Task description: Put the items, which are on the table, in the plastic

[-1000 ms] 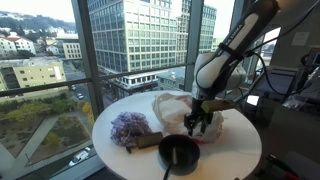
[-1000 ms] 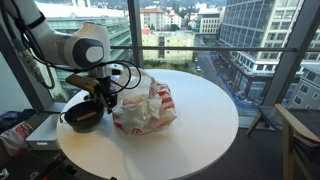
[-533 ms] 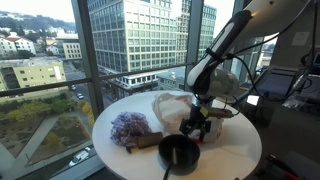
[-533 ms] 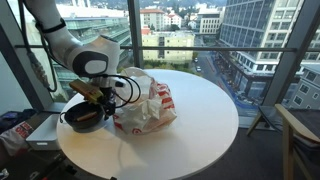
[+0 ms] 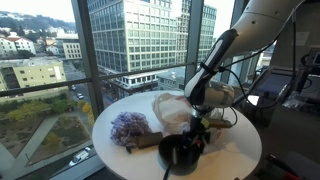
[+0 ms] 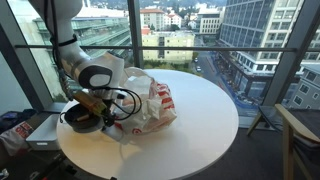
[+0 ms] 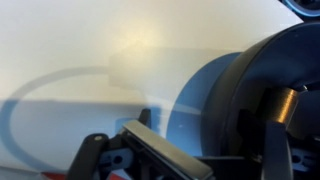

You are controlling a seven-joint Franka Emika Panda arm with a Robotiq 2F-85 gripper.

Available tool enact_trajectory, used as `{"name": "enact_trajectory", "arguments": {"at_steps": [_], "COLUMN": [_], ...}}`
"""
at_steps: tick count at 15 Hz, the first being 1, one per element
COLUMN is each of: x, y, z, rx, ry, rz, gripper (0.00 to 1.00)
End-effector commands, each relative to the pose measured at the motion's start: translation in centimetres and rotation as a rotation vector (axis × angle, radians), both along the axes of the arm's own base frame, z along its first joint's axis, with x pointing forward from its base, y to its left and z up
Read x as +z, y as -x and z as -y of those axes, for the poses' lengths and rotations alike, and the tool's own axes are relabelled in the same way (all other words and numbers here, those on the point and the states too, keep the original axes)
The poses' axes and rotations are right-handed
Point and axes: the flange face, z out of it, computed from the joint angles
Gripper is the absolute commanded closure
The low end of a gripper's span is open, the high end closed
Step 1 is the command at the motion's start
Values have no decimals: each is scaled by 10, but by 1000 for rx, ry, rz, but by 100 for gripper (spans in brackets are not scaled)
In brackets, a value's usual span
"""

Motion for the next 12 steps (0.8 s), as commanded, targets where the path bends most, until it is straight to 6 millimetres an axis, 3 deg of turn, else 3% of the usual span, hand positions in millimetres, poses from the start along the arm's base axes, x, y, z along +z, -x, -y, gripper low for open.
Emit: {"name": "enact_trajectory", "arguments": {"at_steps": [1,7,10,12], "x": [-6,-7,4,13], "y": [-5,-6,-6,-6], "z": [-5,-7,-14,-19], "rx": [21,14,19,13], "ry": [-35,-49,-62,-72], "rz": [6,-4,1,6], "gripper": [41,89,94,91]}}
